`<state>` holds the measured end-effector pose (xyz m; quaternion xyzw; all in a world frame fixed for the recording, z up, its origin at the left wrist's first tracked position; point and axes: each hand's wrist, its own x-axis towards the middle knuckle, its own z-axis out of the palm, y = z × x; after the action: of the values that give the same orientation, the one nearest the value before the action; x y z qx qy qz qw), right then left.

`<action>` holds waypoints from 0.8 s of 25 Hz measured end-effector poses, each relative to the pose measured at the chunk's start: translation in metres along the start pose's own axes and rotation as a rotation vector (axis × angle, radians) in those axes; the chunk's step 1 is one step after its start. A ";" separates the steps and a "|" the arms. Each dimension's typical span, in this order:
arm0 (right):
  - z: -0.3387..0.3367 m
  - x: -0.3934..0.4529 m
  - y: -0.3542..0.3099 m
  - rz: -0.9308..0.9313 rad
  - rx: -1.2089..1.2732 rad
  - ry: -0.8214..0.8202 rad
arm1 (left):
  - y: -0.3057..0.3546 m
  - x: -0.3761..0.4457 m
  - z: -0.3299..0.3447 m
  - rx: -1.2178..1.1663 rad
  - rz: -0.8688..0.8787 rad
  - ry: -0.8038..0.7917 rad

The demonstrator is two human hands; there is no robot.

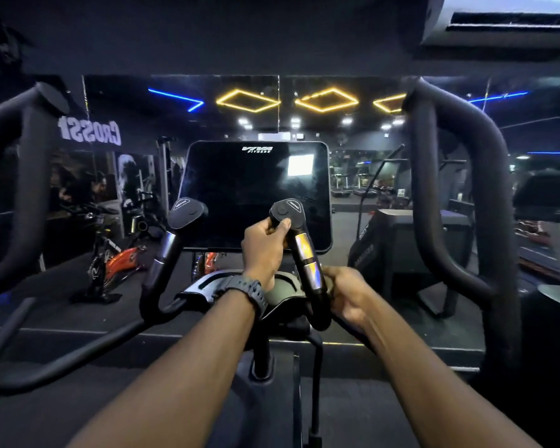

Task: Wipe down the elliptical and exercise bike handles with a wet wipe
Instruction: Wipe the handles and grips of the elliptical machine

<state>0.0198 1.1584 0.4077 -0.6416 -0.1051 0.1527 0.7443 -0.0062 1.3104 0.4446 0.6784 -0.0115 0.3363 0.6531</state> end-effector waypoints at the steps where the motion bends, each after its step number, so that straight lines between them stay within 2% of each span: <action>1: 0.008 0.005 -0.020 -0.040 -0.031 0.004 | 0.001 0.003 -0.001 -0.003 -0.011 0.001; 5: 0.039 0.006 -0.075 -0.205 -0.057 0.029 | 0.016 0.007 -0.009 0.042 -0.072 -0.033; 7: 0.036 0.000 -0.060 -0.144 -0.141 0.048 | 0.023 0.010 -0.013 0.048 -0.144 -0.050; 10: 0.039 -0.009 -0.043 0.008 -0.035 0.051 | 0.038 0.010 -0.018 -0.101 -0.272 -0.076; 13: 0.043 -0.002 -0.045 0.036 -0.152 0.155 | 0.041 0.026 -0.023 -0.098 -0.220 -0.191; 16: 0.046 0.010 -0.053 0.019 -0.210 0.134 | 0.042 0.035 -0.027 -0.102 -0.208 -0.258; 18: 0.057 0.028 -0.084 -0.035 -0.167 0.150 | 0.038 0.037 -0.029 -0.082 -0.193 -0.263; 20: 0.069 0.039 -0.115 -0.046 -0.102 0.091 | 0.037 0.040 -0.031 -0.056 -0.199 -0.277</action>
<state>0.0429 1.2212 0.5305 -0.6826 -0.0934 0.1005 0.7178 -0.0058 1.3498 0.4936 0.6975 -0.0435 0.1726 0.6941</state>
